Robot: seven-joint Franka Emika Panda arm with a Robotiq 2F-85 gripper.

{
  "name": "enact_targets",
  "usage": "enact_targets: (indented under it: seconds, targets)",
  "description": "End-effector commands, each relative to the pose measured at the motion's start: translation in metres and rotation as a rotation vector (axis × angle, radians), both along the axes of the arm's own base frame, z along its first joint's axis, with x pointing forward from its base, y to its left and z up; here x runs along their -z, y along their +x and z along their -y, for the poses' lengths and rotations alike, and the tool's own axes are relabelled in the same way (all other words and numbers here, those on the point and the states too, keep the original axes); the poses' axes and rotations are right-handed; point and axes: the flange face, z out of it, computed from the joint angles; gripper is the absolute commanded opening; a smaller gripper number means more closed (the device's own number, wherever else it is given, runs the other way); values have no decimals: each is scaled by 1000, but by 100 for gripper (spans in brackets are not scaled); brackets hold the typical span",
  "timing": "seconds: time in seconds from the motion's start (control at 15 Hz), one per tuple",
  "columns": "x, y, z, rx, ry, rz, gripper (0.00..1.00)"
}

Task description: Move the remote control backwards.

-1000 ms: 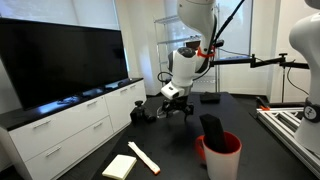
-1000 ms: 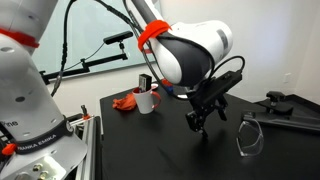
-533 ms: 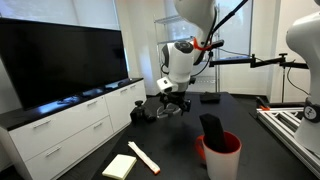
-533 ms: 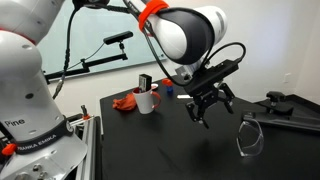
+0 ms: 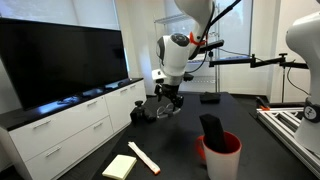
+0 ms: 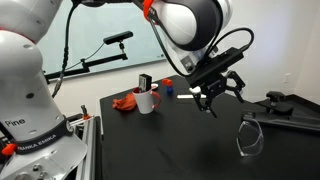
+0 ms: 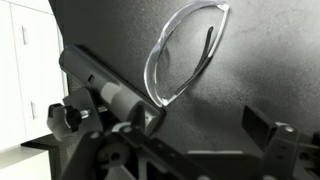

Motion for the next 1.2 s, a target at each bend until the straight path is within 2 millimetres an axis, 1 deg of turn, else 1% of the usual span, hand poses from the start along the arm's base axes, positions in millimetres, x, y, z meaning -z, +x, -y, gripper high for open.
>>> enact_targets:
  seconds: [0.0,0.13,0.2,0.4,1.13]
  targets:
    - [-31,5,-7,52,143,-19,100]
    - [-37,11,-12,73,159,13,100]
    - [-14,12,-6,48,28,65,100]
    - [-16,15,-10,61,37,81,100]
    - [-17,15,-9,66,38,83,100]
